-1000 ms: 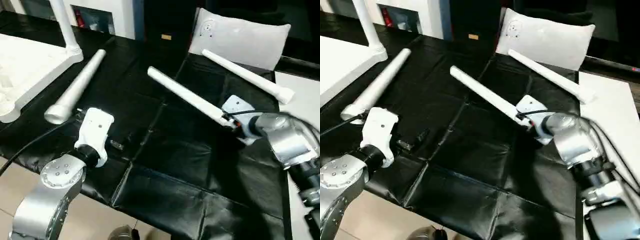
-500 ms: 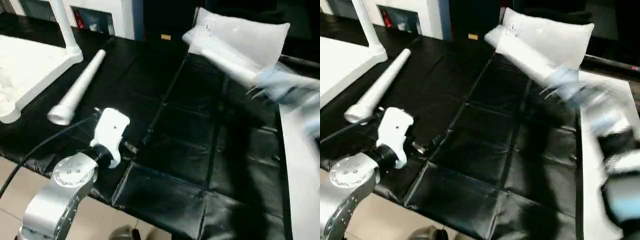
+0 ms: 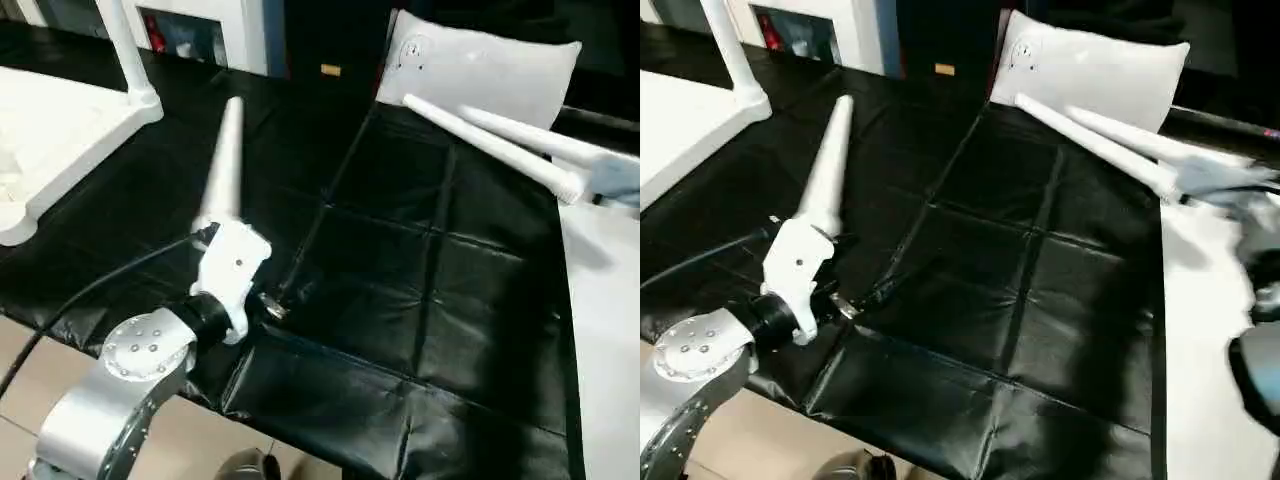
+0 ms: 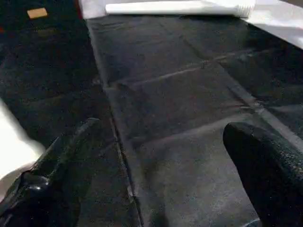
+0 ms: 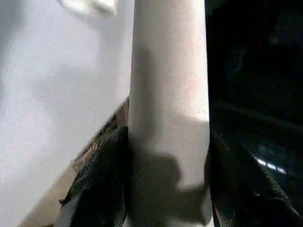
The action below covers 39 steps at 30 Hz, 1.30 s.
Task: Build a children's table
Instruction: Pick table leg
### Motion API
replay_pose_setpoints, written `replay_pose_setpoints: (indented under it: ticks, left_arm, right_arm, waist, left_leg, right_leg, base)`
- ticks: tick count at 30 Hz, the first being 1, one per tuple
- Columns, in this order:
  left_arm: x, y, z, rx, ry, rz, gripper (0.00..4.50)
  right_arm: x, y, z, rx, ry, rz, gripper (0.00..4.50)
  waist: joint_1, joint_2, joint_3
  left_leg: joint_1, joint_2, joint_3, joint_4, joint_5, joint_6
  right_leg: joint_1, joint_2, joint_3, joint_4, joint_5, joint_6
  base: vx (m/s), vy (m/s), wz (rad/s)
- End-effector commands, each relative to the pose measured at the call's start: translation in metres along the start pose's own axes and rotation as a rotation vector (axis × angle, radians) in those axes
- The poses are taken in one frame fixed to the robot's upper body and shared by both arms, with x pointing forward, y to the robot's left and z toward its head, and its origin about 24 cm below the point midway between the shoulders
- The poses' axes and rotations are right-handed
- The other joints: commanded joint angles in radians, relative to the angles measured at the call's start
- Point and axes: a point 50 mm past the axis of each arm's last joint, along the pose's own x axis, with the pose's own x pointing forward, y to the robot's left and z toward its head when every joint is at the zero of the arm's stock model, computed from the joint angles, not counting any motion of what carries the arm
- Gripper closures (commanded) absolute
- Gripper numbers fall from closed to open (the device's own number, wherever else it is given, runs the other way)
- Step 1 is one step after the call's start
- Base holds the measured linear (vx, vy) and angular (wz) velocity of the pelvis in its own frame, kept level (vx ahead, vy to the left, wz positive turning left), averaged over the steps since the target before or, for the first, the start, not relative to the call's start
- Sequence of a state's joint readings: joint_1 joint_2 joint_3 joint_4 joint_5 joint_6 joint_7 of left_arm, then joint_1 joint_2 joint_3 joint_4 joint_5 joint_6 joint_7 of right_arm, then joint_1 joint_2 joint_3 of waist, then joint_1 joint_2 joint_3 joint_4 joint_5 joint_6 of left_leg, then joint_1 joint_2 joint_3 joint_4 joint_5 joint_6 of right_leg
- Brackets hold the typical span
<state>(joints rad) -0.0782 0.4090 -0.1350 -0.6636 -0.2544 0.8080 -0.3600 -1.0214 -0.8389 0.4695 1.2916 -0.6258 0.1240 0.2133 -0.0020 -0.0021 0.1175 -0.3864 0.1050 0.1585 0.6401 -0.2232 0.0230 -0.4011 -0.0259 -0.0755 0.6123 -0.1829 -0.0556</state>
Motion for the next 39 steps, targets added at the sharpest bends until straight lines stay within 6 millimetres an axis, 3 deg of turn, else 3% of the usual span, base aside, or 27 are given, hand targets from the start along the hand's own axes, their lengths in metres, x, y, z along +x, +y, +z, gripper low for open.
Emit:
replay_pose_setpoints:
  ticks: [1,4,5,7,8,12,23,29,34,39]
  left_arm:
    - [-0.003,-0.001,-0.001,0.007,0.010,-0.004,0.00]
    - [-0.003,-0.003,-0.001,0.007,0.012,-0.014,0.00]
    - [-0.003,-0.004,-0.001,0.004,0.008,-0.022,0.00]
    - [-0.002,-0.004,-0.001,0.001,0.003,-0.032,0.00]
    - [-0.002,-0.005,-0.001,0.002,0.002,-0.035,0.00]
    - [-0.004,-0.005,-0.002,0.001,0.004,-0.032,0.00]
    - [-0.006,-0.002,-0.005,0.008,0.010,-0.020,0.00]
    - [-0.006,-0.002,-0.008,0.011,0.014,-0.012,0.00]
    - [-0.005,0.000,-0.009,0.015,0.015,0.003,0.00]
    - [-0.005,0.000,-0.007,0.019,0.011,0.008,0.00]
  right_arm:
    - [-0.002,-0.014,-0.008,0.002,0.019,-0.049,2.56]
    - [-0.002,-0.013,-0.014,-0.041,0.041,-0.044,2.56]
    - [-0.002,-0.012,-0.016,-0.077,0.054,-0.030,2.56]
    - [-0.002,-0.009,-0.019,-0.124,0.068,-0.009,2.56]
    - [-0.001,-0.007,-0.021,-0.151,0.075,0.009,2.56]
    - [-0.001,0.000,-0.021,-0.165,0.065,0.082,2.56]
    - [-0.002,0.003,0.012,-0.091,-0.078,0.214,2.56]
    - [-0.007,0.021,0.035,-0.026,-0.207,0.423,2.56]
    - [-0.010,0.033,0.052,0.002,-0.290,0.507,2.56]
    - [-0.013,0.042,0.063,0.005,-0.335,0.548,2.56]
  waist:
    - [-0.003,-0.033,-0.074]
    - [-0.007,-0.033,-0.071]
    - [-0.009,-0.041,-0.073]
    - [-0.008,-0.036,-0.071]
    - [-0.011,-0.041,-0.073]
    - [-0.013,-0.040,-0.071]
    - [-0.016,-0.035,-0.067]
    - [-0.015,-0.033,-0.066]
    - [-0.011,-0.027,-0.067]
    - [-0.010,-0.029,-0.069]
  left_leg:
    - [0.004,0.110,-0.038,-0.057,-0.059,0.146]
    - [0.004,0.109,-0.037,-0.056,-0.079,0.146]
    - [0.005,0.109,-0.036,-0.056,-0.086,0.143]
    - [0.005,0.109,-0.037,-0.055,-0.094,0.136]
    - [0.005,0.110,-0.036,-0.055,-0.095,0.133]
    - [0.005,0.112,-0.038,-0.056,-0.108,0.130]
    - [0.008,0.121,-0.044,-0.058,-0.181,0.091]
    - [0.006,0.125,-0.044,-0.057,-0.195,0.095]
    - [0.011,0.127,-0.043,-0.058,-0.193,0.088]
    - [0.009,0.127,-0.042,-0.057,-0.174,0.091]
  right_leg:
    - [0.061,-0.129,0.067,-0.070,-0.207,-0.239]
    - [0.059,-0.129,0.067,-0.075,-0.239,-0.234]
    - [0.058,-0.127,0.066,-0.075,-0.256,-0.229]
    - [0.056,-0.128,0.066,-0.077,-0.277,-0.227]
    - [0.057,-0.128,0.066,-0.076,-0.275,-0.225]
    - [0.056,-0.130,0.067,-0.075,-0.280,-0.223]
    - [0.052,-0.132,0.067,-0.080,-0.344,-0.220]
    - [0.053,-0.139,0.070,-0.082,-0.362,-0.223]
    - [0.050,-0.135,0.069,-0.082,-0.351,-0.230]
    - [0.053,-0.139,0.071,-0.082,-0.339,-0.233]
  base:
    - [0.000,0.000,0.00]
    - [0.000,0.000,0.00]
    - [0.000,0.000,0.00]
    - [0.000,0.000,0.00]
    - [0.000,0.000,0.00]
    - [0.000,0.000,0.00]
    - [0.000,0.000,0.00]
    - [0.000,0.000,0.00]
    - [0.000,0.000,0.00]
    - [0.000,0.000,0.00]
